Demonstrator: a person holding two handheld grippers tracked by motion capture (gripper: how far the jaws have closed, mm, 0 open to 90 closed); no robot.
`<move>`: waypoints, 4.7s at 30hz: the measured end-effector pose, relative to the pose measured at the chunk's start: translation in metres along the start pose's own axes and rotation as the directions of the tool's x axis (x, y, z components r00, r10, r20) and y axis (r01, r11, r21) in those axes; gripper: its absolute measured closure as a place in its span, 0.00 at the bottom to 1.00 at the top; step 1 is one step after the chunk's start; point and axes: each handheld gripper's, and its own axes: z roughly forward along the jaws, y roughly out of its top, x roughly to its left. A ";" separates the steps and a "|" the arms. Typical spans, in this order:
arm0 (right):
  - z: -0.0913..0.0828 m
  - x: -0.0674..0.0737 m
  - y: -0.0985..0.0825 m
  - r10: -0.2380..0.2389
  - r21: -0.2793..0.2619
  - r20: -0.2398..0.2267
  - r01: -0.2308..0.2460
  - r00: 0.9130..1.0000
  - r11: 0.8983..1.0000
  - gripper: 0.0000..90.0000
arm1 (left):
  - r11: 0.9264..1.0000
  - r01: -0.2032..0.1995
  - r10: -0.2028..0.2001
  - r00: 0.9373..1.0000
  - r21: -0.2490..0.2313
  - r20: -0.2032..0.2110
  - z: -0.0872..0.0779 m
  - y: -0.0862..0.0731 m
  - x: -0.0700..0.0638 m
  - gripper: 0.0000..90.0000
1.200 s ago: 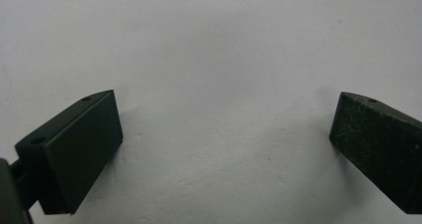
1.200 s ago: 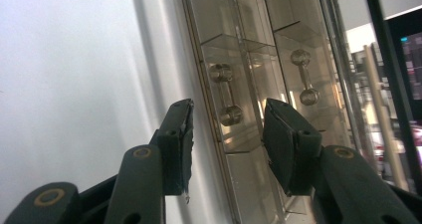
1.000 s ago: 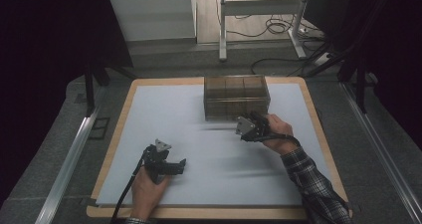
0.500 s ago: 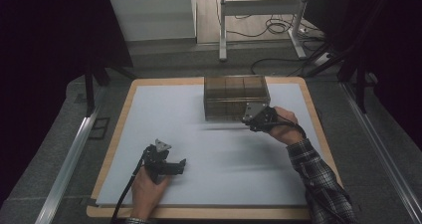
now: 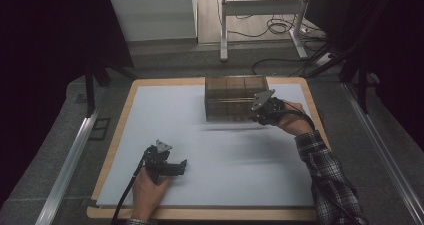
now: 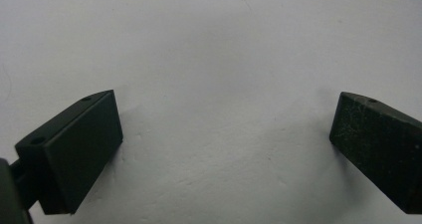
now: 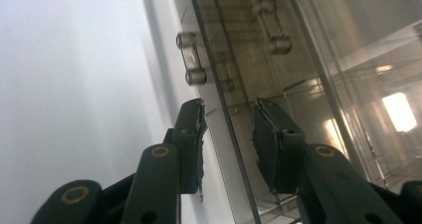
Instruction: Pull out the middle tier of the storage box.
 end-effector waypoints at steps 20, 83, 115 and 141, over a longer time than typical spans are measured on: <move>0.026 -0.026 -0.007 -0.039 0.076 -0.192 0.054 0.981 0.996 0.87 | 1.000 0.000 0.000 1.000 0.000 0.000 0.000 0.000 0.000 0.00; 0.011 0.017 -0.012 -0.171 0.065 -0.240 0.192 0.955 0.979 0.86 | 1.000 0.000 0.000 1.000 0.000 0.000 0.000 0.000 0.000 0.00; 0.002 0.030 -0.011 -0.132 0.029 -0.166 0.139 0.977 0.990 0.56 | 1.000 0.000 0.000 1.000 0.000 0.000 0.000 0.000 0.000 0.00; -0.018 0.053 -0.019 0.022 -0.032 -0.067 -0.025 0.998 0.999 0.34 | 1.000 0.000 0.000 1.000 0.000 -0.001 0.000 0.000 0.000 0.00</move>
